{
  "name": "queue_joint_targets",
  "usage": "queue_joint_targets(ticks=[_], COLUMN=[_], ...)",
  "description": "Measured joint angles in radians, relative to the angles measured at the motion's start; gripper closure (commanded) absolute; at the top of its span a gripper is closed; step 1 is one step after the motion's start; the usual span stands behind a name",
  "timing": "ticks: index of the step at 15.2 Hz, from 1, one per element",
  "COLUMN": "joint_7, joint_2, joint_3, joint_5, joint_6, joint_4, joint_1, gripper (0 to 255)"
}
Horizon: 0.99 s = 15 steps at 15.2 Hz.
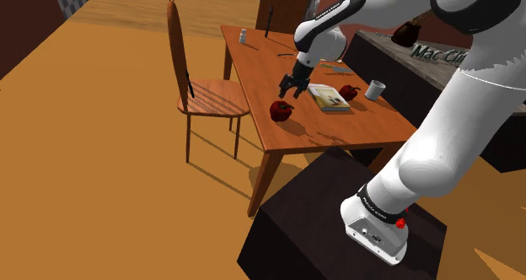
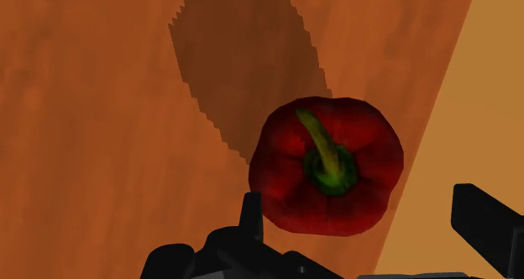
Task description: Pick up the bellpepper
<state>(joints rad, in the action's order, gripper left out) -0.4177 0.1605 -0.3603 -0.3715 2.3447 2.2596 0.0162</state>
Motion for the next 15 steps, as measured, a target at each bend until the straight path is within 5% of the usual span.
queue_joint_targets(ticks=[4, 5, 15], joint_7=[-0.032, -0.034, -0.037], joint_2=[0.043, 0.048, 0.051], joint_3=[0.01, 0.011, 0.013], joint_5=[-0.036, -0.04, -0.044], joint_6=[0.039, 0.043, 0.046], joint_4=[0.004, 0.004, 0.003], joint_1=[-0.006, -0.006, -0.006], gripper=[0, 255, 255])
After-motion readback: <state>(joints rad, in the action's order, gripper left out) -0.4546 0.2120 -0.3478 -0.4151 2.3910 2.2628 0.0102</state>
